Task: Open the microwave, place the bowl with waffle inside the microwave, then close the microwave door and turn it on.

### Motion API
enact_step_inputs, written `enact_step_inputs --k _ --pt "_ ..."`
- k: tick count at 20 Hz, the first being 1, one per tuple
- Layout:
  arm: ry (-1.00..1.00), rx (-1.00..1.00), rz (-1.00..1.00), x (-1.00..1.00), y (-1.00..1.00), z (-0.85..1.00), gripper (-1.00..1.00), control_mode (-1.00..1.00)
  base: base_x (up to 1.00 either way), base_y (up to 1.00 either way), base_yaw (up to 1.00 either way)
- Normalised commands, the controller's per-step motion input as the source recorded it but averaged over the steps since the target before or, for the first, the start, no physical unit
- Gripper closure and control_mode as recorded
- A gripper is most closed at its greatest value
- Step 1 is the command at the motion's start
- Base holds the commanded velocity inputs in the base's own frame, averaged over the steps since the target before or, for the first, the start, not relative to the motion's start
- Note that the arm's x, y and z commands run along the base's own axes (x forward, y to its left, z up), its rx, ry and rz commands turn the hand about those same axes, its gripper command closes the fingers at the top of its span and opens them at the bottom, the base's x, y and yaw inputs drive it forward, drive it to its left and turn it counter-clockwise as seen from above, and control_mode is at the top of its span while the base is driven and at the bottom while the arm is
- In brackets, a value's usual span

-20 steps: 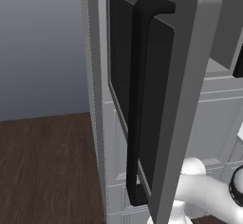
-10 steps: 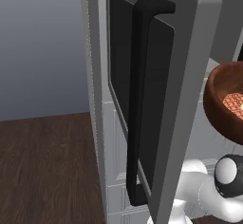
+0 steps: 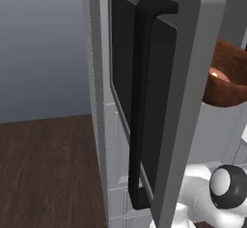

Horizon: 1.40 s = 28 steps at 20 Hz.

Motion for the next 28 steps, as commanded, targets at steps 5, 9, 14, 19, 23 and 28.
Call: enact_step_inputs --k 5,9,14,19,23,28 --pt "-0.02 0.06 -0.26 0.85 0.28 0.25 1.0 -1.0 0.0 0.0 0.0" --pt "0.0 0.0 -0.32 0.87 0.23 0.08 1.0 -1.0 0.0 0.0 0.0" --pt "0.0 -0.04 -0.27 0.74 0.07 0.11 1.0 -1.0 0.0 0.0 0.0" --pt "0.0 0.0 -0.16 0.88 0.06 0.0 1.0 -1.0 0.0 0.0 0.0" --pt "0.09 0.0 -0.07 1.0 0.05 -0.32 1.0 -1.0 0.0 0.0 0.0" --pt "0.08 0.0 -0.05 1.0 0.0 -0.04 1.0 -1.0 0.0 0.0 0.0"
